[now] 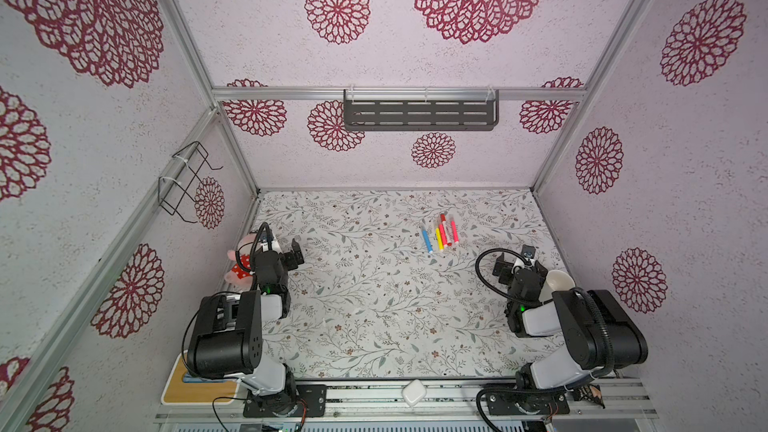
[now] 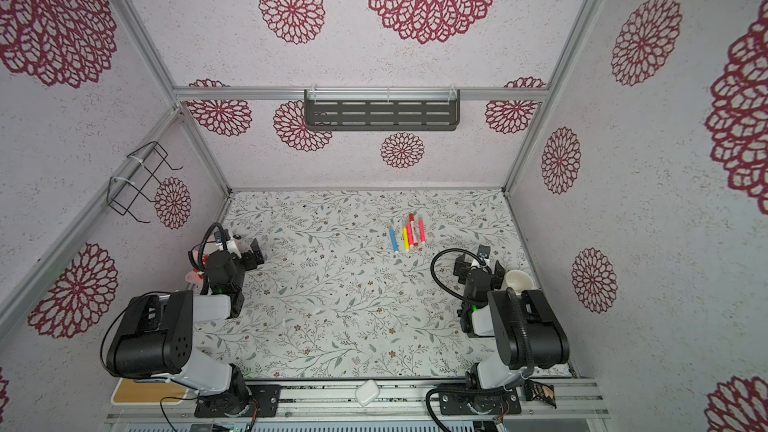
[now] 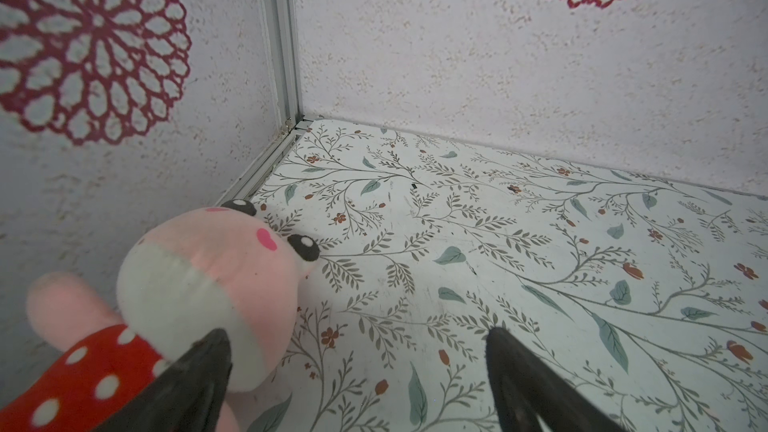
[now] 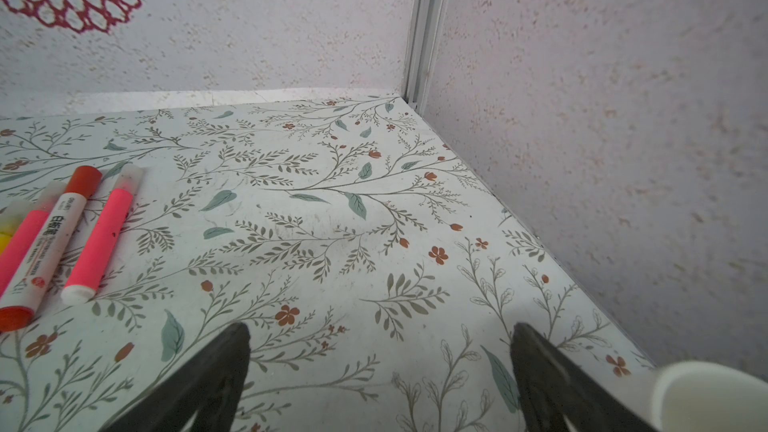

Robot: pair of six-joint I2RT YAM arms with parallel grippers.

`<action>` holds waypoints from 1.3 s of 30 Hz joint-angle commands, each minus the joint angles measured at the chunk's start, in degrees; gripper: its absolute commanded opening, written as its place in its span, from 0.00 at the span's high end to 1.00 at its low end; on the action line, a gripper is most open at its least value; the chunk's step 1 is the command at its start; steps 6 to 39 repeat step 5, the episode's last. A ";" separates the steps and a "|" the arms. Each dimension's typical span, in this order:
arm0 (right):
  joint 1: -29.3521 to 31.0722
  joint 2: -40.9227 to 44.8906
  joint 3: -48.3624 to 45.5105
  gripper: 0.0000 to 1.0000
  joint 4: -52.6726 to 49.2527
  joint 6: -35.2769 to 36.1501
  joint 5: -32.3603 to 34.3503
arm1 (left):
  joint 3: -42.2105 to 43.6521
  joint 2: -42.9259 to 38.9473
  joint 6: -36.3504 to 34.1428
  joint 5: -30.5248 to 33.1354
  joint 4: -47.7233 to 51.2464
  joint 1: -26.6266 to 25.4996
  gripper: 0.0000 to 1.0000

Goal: Insert the pens into the pen caps

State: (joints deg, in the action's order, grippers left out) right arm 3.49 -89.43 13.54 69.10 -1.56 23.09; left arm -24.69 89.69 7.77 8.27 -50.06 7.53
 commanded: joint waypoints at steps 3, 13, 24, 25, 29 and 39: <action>0.38 1.10 0.18 0.01 2.07 -0.56 -0.17 | -0.40 -0.35 -0.48 -0.44 1.02 -0.14 0.02; 0.38 1.10 0.10 0.01 2.00 -0.59 -0.17 | -0.24 -0.48 -0.48 -0.42 0.93 -0.10 0.03; 0.38 1.10 0.10 0.01 2.00 -0.59 -0.17 | -0.24 -0.48 -0.48 -0.42 0.93 -0.10 0.03; 0.38 1.10 0.10 0.01 2.00 -0.59 -0.17 | -0.24 -0.48 -0.48 -0.42 0.93 -0.10 0.03; 0.38 1.10 0.10 0.01 2.00 -0.59 -0.17 | -0.24 -0.48 -0.48 -0.42 0.93 -0.10 0.03; 0.38 1.10 0.10 0.01 2.00 -0.59 -0.17 | -0.24 -0.48 -0.48 -0.42 0.93 -0.10 0.03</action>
